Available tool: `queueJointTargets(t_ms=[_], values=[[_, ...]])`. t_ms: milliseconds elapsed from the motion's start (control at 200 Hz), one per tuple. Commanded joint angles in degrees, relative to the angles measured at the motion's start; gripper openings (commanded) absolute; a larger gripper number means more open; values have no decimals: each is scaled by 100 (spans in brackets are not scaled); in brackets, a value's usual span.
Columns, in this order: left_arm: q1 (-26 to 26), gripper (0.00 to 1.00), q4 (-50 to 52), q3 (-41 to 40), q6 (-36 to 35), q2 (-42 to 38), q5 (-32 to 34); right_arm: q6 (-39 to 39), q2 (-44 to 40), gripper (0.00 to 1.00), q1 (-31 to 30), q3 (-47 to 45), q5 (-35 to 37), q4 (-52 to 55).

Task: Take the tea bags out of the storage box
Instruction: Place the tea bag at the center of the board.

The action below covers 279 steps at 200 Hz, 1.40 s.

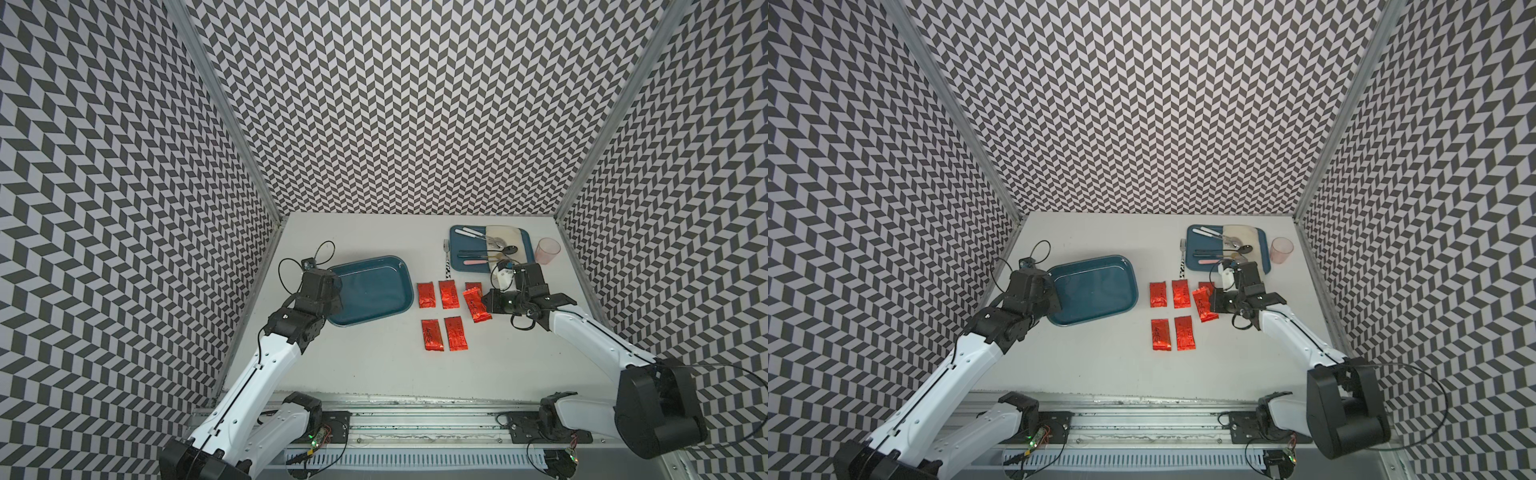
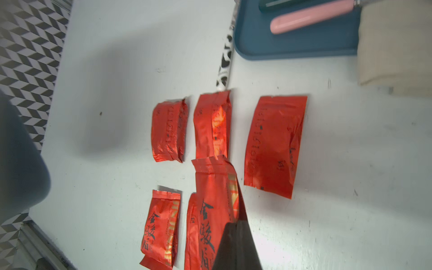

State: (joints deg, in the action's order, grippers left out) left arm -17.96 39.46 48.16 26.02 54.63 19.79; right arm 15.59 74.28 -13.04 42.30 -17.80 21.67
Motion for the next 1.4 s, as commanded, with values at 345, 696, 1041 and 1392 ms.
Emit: queueJointTargets(t_ms=[345,696,1041,1392], values=[[12,0,-202,20,52,-127,-10,1026,43,0,-399,-278,758,581],[12,0,-224,21,22,-101,-59,1266,-141,0,-402,-718,886,366],[11,0,-220,18,34,-116,-47,1335,-100,0,-391,-827,976,338],[11,0,-211,19,35,-100,-37,1302,-6,12,-377,-792,919,325]])
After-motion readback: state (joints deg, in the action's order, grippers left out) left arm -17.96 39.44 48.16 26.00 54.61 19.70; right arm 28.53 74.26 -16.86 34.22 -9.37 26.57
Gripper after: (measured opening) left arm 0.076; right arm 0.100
